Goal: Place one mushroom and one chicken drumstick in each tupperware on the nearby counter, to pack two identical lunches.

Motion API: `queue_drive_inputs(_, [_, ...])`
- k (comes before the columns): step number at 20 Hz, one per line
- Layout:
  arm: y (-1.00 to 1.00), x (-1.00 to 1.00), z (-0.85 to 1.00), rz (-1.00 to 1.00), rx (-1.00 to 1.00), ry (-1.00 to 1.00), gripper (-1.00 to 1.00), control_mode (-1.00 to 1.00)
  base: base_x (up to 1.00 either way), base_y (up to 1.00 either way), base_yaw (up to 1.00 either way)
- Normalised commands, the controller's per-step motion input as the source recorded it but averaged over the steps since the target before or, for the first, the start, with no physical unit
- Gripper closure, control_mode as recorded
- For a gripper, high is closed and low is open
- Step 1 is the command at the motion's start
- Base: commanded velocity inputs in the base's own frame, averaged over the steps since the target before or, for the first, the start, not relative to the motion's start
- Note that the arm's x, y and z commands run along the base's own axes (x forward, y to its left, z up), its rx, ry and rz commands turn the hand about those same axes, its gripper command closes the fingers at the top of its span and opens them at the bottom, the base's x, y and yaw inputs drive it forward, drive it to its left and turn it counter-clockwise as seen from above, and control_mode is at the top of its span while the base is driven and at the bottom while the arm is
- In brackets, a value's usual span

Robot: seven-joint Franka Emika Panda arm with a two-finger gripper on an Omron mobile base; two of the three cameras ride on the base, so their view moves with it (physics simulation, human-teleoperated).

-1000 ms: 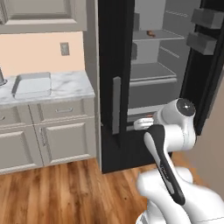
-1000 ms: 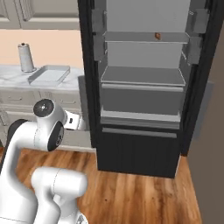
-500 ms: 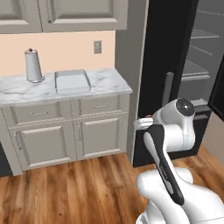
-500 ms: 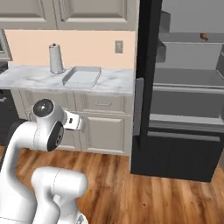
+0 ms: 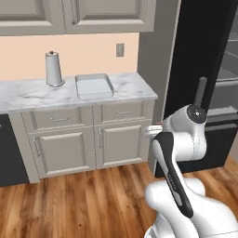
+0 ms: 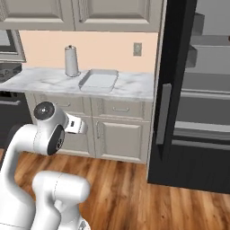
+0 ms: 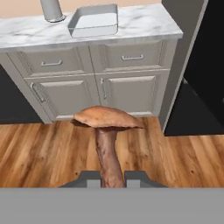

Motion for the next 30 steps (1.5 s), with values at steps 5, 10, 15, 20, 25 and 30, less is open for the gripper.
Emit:
queue_drive_inputs(5, [0.0,0.0,0.0,0.0,0.0,0.0,1.0,1.0,1.0,0.3,0.02])
queue_drive_inputs(10, [0.0,0.0,0.0,0.0,0.0,0.0,1.0,1.0,1.0,0.08,0.17])
queue_drive_inputs(15, [0.0,0.0,0.0,0.0,0.0,0.0,1.0,1.0,1.0,0.07,0.09])
queue_drive_inputs(20, [0.0,0.0,0.0,0.0,0.0,0.0,1.0,1.0,0.93,0.39,0.0])
queue_drive_inputs(25, [0.0,0.0,0.0,0.0,0.0,0.0,1.0,1.0,0.19,0.88,0.0])
queue_drive_inputs(30, [0.0,0.0,0.0,0.0,0.0,0.0,1.0,1.0,0.48,0.15,-0.07])
